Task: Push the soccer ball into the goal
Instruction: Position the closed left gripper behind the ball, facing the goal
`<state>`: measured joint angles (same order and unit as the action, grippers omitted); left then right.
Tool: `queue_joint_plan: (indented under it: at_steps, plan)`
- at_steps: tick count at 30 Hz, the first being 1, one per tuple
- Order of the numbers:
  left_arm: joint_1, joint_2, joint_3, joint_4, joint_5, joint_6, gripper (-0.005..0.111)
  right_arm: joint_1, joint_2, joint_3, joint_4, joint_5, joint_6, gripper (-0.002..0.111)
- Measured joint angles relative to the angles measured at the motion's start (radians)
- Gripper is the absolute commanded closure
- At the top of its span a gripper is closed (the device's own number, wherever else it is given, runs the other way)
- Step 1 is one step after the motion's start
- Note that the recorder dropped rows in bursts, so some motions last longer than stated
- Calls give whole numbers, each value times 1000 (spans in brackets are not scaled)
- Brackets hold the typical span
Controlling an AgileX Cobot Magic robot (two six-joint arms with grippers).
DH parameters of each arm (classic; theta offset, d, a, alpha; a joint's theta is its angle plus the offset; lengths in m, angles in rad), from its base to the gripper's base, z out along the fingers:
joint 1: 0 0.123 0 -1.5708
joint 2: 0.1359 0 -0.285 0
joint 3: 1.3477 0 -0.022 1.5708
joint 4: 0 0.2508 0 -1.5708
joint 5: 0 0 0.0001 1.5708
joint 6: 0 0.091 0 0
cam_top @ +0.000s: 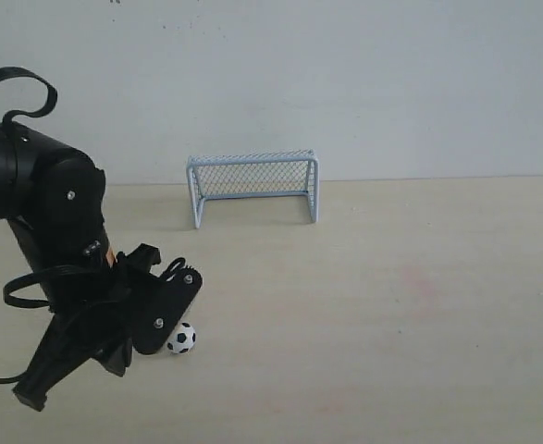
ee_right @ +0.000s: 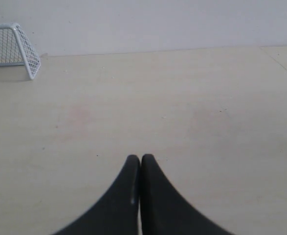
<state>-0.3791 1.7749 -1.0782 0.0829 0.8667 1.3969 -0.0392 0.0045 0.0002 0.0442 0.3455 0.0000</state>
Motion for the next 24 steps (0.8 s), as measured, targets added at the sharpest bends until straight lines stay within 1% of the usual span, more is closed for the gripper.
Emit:
queue_joint_plan:
  at_steps: [4,10,19,22,24]
  plan:
    - [-9,41,0,-6,-13,0,102,0,0,0,0,0,0,108]
    - [-9,54,0,-6,-81,0,102,0,0,0,0,0,0,108]
    - [-9,100,0,-8,-147,9,102,0,0,0,0,0,0,108]
    - [-9,114,-29,-12,-143,9,102,0,0,0,0,0,0,108]
    - [-9,130,-74,-45,-124,9,102,0,0,0,0,0,0,108]
